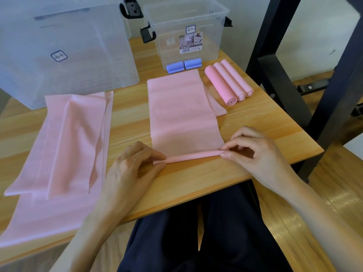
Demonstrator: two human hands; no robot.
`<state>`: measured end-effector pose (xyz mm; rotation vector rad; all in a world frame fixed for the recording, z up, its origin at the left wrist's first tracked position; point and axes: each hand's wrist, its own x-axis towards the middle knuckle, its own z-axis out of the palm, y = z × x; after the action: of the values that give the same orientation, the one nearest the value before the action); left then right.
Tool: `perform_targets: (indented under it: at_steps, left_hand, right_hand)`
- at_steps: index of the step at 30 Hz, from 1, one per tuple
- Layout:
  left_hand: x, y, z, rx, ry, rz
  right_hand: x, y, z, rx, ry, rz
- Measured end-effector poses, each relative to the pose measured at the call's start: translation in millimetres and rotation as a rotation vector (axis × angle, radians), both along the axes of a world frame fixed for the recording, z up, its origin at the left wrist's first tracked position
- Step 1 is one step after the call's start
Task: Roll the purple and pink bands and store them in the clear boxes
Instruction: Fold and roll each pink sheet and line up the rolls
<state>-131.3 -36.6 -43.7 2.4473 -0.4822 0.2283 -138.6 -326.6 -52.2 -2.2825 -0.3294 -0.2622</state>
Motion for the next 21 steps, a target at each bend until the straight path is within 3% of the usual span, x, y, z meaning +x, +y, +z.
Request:
perform_targets:
  at_steps: [6,15,21]
  left_hand:
    - [1.0,1.3,4.3,-0.032,0.084,-0.027]
    - [5.8,-4.4,-1.4,-0.071,-0.005,0.023]
    - [2.7,-0.7,-0.1,-0.078,0.031,-0.007]
  right_hand:
    - [-5.1,-0.7,5.5,-0.069,0.044,0.004]
    - [1.4,4.3,-2.2,-0.045,-0.088,-0.025]
    - [0.5,2.5,6.1,-0.043,0.009,0.034]
